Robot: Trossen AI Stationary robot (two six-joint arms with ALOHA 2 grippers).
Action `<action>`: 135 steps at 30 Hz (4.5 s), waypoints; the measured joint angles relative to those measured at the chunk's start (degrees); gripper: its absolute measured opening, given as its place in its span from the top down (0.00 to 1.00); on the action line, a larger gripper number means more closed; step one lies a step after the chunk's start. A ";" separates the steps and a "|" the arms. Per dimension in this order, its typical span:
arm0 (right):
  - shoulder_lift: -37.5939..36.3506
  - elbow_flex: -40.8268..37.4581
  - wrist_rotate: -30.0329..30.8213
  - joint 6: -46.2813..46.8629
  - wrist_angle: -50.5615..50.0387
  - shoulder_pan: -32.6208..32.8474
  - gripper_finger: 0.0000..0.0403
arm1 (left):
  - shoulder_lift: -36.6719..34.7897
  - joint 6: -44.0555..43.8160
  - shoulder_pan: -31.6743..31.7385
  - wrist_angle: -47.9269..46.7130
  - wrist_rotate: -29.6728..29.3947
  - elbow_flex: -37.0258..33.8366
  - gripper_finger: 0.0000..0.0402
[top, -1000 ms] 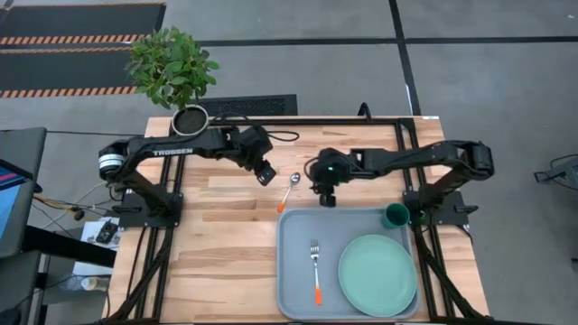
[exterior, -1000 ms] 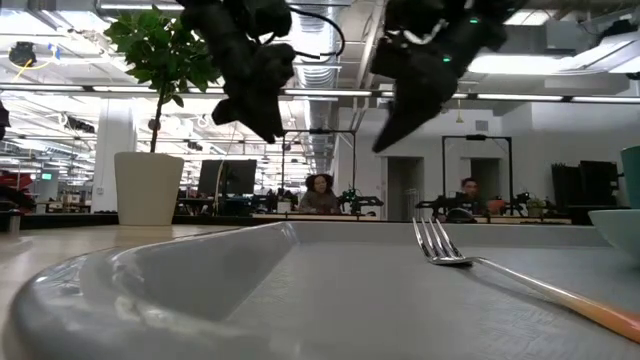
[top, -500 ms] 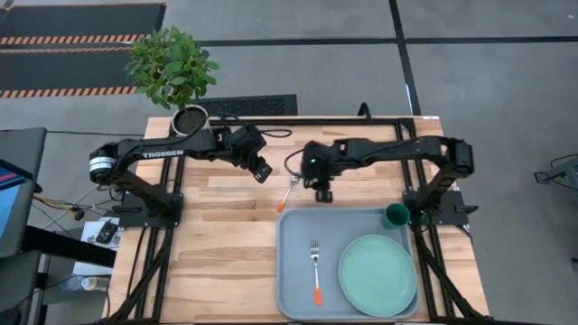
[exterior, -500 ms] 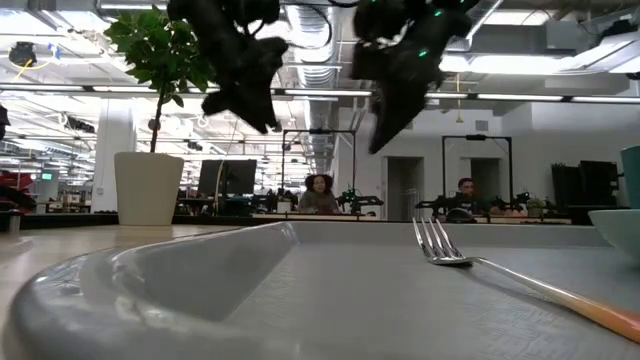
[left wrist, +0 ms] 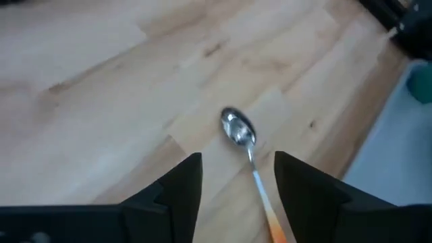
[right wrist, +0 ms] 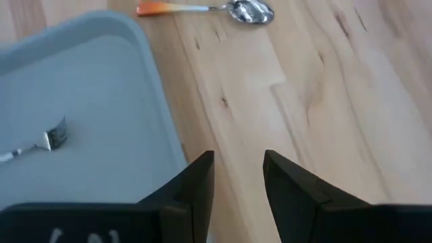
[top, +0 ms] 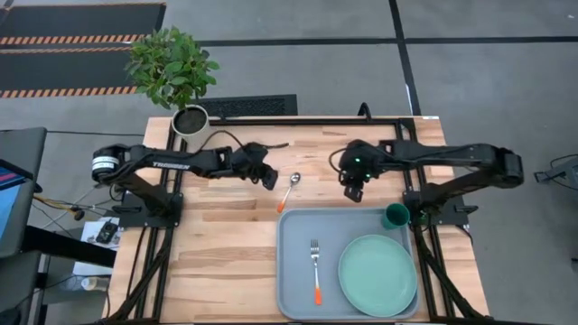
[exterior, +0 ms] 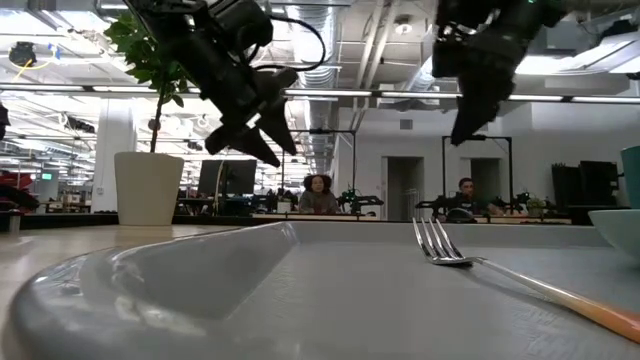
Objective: Pick and place plate/cup/fork/spoon on tray
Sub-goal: Put the orange spoon beside the orange fork on the blue serving tray
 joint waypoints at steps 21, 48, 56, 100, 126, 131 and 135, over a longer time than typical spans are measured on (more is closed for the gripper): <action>-5.85 -4.92 0.00 3.97 1.92 1.67 0.64 | 25.58 -4.07 -8.42 -2.56 -6.24 13.33 0.56; -5.83 -4.92 0.00 2.19 2.74 1.41 0.67 | 25.10 2.87 -3.95 -13.78 6.19 24.90 1.00; -6.87 -4.92 -0.06 1.05 3.27 1.23 0.67 | 17.44 2.10 1.01 -18.09 20.51 24.79 1.00; 11.86 19.17 -25.37 -6.87 63.08 -3.42 0.34 | 3.25 -44.37 3.12 94.44 41.16 -4.96 1.00; 13.79 23.91 -31.69 -4.69 58.48 -4.84 0.60 | 3.28 -43.24 1.48 92.62 41.97 -4.96 1.00; 13.87 23.84 -31.71 -5.77 58.63 -4.29 0.72 | 3.28 -43.26 1.40 92.62 41.98 -4.96 1.00; 13.77 23.84 -31.74 -6.07 58.40 -4.30 0.86 | 3.28 -43.28 1.40 92.60 41.93 -4.96 1.00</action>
